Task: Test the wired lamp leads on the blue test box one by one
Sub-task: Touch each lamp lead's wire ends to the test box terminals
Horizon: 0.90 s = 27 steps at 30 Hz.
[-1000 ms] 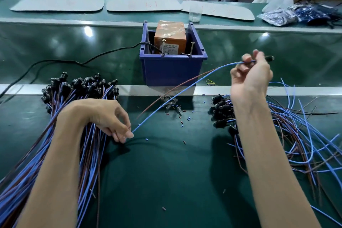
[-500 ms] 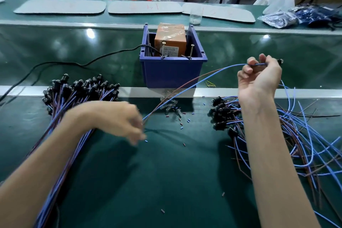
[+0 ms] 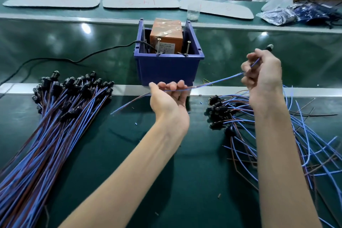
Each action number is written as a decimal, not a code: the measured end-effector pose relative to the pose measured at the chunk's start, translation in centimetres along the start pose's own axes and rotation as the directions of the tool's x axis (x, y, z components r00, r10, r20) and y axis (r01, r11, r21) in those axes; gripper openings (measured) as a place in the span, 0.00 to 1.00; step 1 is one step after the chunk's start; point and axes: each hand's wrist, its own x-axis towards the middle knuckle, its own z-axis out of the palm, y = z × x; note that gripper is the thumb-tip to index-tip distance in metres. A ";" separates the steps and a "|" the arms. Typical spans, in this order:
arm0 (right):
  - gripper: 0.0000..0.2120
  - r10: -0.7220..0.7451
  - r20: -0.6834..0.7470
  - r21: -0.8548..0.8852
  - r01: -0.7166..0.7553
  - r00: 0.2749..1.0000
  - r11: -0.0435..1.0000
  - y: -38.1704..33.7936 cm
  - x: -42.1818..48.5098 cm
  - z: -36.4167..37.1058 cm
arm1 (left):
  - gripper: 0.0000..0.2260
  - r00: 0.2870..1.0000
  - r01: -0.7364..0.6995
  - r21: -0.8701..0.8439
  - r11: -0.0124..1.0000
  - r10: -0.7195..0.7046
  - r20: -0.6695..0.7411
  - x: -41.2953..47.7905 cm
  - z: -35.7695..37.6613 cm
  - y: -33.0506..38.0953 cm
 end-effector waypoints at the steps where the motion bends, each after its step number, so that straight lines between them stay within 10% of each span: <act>1: 0.15 -0.012 0.012 -0.064 0.013 1.000 0.998 0.0 0.0 0.1 | 0.18 1.000 -0.018 0.038 0.999 0.018 0.005 0.1 -0.2 0.1; 9: 0.10 0.019 0.326 -0.283 0.078 0.945 0.956 1.6 -1.5 2.4 | 0.24 0.985 -0.173 0.604 0.778 0.148 0.092 -0.2 -2.0 -0.9; 27: 0.03 0.011 0.406 -0.319 0.131 0.914 0.939 2.6 -2.6 3.0 | 0.17 0.829 -0.538 0.670 0.511 0.180 0.529 -1.8 -4.4 -3.6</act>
